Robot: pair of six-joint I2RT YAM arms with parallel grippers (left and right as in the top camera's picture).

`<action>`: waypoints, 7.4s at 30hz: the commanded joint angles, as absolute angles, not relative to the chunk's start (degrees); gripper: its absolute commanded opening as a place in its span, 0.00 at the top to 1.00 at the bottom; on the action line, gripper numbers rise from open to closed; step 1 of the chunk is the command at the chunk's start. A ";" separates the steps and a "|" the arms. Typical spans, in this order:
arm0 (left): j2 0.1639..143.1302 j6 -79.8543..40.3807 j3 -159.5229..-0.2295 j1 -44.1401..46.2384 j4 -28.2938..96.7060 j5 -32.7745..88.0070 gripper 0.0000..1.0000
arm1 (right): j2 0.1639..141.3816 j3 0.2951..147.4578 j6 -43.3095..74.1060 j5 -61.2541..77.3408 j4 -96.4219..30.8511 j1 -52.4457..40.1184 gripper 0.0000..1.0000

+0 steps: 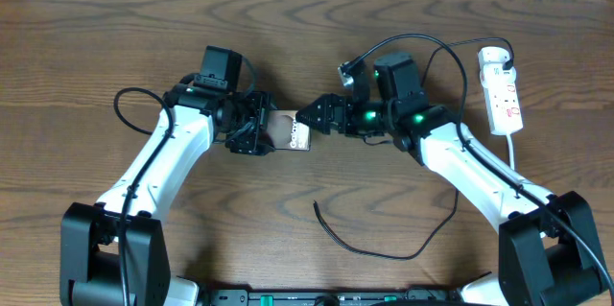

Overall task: Plug charger to phone and switch on socket
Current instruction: 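Move the right gripper from rest toward the phone held by left, then close the right gripper on the phone's edge beside the left gripper, then rotate the phone with both grippers and raise it upright, then open the right gripper and pull it away from the phone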

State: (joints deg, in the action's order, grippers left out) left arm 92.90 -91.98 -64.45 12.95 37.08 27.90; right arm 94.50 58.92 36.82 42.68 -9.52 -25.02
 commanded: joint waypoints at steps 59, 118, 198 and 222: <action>91.59 -96.68 -66.74 14.61 36.80 35.59 0.93 | 95.79 59.77 35.14 33.08 -9.65 -32.36 0.74; 91.59 -66.15 -63.90 12.71 -18.22 39.05 0.06 | 95.79 59.79 89.60 41.10 26.13 -11.51 0.99; 91.64 -78.32 -63.16 12.67 -35.03 31.46 0.93 | 95.79 59.79 97.60 38.50 34.94 -22.24 0.99; 91.64 -72.20 -63.16 1.54 -26.85 44.16 0.93 | 95.79 59.79 81.95 45.87 37.47 -18.50 0.01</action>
